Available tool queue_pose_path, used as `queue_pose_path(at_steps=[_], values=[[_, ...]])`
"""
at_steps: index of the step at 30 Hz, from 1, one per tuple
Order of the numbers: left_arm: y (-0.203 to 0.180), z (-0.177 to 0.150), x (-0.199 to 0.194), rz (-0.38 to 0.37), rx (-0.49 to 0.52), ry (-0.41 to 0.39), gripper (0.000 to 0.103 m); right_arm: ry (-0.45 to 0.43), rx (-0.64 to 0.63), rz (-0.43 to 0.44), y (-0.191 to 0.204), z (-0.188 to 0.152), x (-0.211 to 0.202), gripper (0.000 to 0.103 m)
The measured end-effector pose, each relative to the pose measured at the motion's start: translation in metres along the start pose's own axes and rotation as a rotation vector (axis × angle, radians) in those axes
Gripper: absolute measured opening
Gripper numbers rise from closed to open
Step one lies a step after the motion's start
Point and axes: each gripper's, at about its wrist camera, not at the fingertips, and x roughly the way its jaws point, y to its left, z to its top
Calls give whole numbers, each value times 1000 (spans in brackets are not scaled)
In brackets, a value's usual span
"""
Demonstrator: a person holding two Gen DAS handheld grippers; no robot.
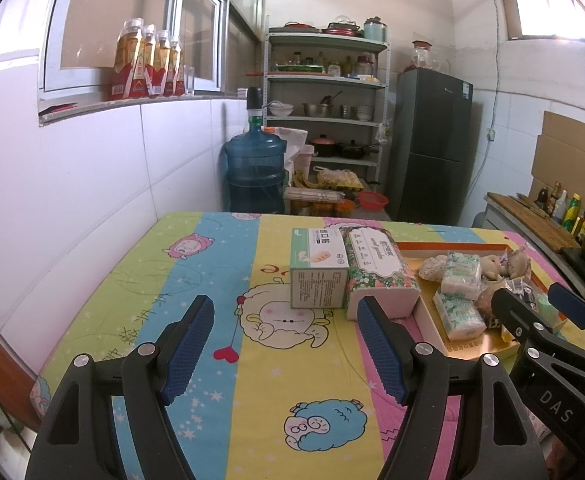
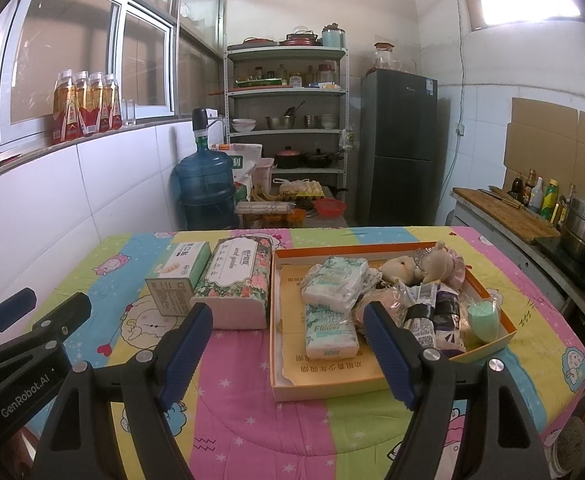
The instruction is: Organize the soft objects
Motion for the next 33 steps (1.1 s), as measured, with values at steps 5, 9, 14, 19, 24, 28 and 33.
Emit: queue_pose_path(at_steps=[5,9,14,19,24,28,33], values=[[0,-2,1,-1,0,1,76,-1,1,-1,0,0,0,77],[0,-2,1,-1,-2,1,76,-1,0,0,0,0,0,77],[0,-2,1,-2,0,1,76,0,-1,1,1,0,0,77],[1,-1,1,-2,-1,1,76,0,0,0,1,0,0,77],[1,-1,1,-2,-2,2,76,-2,-3,0,2,0,0,77],[1,-1,1,-1,-2,1,76,0,-4,2,3,0,0,77],[1,-1,1,-2,-2,1,76,2,-4,5,4,1,0,77]])
